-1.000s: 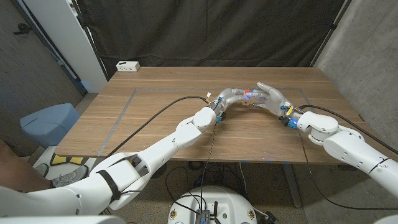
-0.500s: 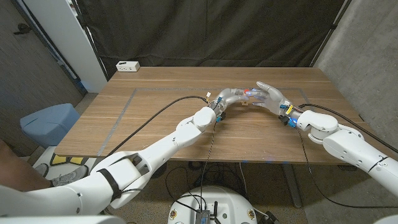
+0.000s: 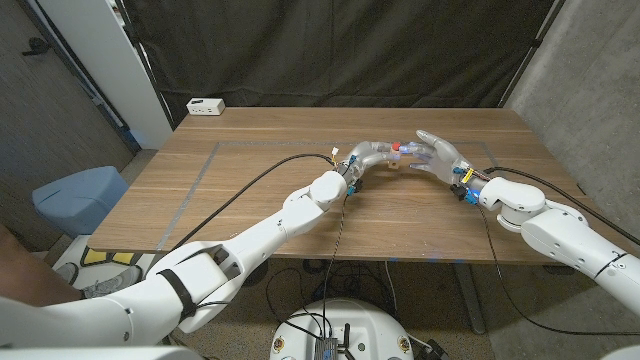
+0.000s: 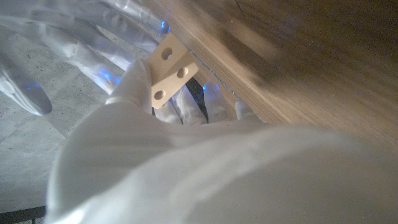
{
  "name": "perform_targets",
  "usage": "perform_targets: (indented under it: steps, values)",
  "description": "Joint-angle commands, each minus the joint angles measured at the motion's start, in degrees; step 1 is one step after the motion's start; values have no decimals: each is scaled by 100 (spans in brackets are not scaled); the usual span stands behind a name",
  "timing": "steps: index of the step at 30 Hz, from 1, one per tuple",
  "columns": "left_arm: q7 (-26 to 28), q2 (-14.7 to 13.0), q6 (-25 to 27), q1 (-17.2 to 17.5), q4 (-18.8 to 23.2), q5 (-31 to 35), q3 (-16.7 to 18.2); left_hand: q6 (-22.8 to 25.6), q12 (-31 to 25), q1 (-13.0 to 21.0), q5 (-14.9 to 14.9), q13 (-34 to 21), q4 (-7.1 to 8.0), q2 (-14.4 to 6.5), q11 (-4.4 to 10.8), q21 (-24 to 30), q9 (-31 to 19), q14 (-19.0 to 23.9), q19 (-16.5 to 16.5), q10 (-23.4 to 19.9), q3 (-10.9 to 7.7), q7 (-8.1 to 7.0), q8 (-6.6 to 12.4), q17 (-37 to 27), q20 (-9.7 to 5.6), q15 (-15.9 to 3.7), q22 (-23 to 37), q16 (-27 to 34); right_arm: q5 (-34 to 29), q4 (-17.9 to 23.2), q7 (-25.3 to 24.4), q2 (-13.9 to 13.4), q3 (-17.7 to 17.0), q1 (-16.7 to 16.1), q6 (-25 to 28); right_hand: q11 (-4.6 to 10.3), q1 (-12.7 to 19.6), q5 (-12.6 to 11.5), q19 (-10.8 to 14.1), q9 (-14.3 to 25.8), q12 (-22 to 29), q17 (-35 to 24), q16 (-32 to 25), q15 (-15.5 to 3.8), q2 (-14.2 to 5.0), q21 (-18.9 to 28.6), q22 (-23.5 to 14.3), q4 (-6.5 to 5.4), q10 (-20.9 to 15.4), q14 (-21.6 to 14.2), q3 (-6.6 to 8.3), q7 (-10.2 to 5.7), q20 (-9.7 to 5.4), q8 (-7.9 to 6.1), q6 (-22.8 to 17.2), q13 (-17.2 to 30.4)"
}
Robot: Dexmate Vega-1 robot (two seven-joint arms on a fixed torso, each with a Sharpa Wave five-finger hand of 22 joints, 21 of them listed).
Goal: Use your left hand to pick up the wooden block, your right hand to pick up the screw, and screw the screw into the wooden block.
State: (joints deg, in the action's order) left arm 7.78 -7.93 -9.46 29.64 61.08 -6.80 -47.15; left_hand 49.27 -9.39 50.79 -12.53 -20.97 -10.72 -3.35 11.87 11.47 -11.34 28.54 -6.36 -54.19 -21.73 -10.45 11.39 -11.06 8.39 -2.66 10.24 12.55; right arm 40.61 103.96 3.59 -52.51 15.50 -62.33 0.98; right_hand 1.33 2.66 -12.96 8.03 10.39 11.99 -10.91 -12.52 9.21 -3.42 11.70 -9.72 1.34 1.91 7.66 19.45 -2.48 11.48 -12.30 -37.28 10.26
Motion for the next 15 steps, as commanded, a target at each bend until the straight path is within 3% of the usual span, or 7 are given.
perform_targets:
  steps: [1, 8, 15]
  values:
    - [0, -32, 1, 4, 50, 23, -2, 399, -407, -166, -19, -984, 170, -374, 13, 38, -31, 28, -27, -66, -208, 324, 37, -11, -8, -371, 31, 7, -31, 26, -186, 28, -71, -85, -13, -96, 48, -19, 80, 14, -45, -4, 16, 74, -7, 45, -8, 26, 65, -6, 17, -4, 40, 82, 150, 14]
    - [28, -68, 63, 46, 162, 40, -1, 398, -406, -166, -18, -986, 171, -374, 14, 38, -31, 30, -27, -62, -207, 328, 36, -11, -6, -370, 31, 8, -33, 2, -180, 49, -86, -94, -51, -121, 61, -17, 60, 21, -123, -10, 68, 122, 20, -8, -5, 49, 243, 71, 8, -22, 65, 183, 406, 18]
    - [45, -85, 106, 83, 238, 41, 1, 402, -407, -166, -17, -988, 172, -378, 13, 37, -31, 20, -26, -62, -207, 325, 38, -12, -3, -372, 31, 6, -51, -38, -109, 49, -76, -69, -93, -162, 31, -12, -140, 29, -185, -31, 134, 155, 21, -106, -5, 38, 518, 253, -7, -101, 72, 241, 753, 22]
